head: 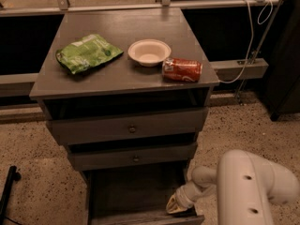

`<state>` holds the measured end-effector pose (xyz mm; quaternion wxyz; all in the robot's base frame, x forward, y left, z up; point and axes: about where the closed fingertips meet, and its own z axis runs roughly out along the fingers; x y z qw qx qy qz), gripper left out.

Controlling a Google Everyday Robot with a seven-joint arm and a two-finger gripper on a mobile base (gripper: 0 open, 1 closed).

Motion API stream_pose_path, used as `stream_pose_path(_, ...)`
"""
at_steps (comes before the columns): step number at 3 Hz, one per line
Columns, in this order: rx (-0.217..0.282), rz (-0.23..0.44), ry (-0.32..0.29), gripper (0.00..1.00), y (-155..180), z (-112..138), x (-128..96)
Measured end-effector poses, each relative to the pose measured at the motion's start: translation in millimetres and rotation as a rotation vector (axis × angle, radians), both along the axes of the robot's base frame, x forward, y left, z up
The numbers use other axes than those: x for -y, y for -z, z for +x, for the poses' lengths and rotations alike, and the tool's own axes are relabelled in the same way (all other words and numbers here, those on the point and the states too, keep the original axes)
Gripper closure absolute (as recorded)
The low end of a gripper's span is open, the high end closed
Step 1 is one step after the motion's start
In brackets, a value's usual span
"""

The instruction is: Open bottom drawer

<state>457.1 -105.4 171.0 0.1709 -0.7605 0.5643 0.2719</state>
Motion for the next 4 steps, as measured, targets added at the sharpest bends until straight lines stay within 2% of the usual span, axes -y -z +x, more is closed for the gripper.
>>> stream_pose_path(1,0.073,0.091,0.018,1.00,-16.1,-2.8,20.9)
stream_pose_path(3,0.135,0.169,0.034,0.97,-31.2,-5.3,39.2)
stream_pose_path(4,0.135,0.169,0.034,0.74,-31.2,-5.3,39.2)
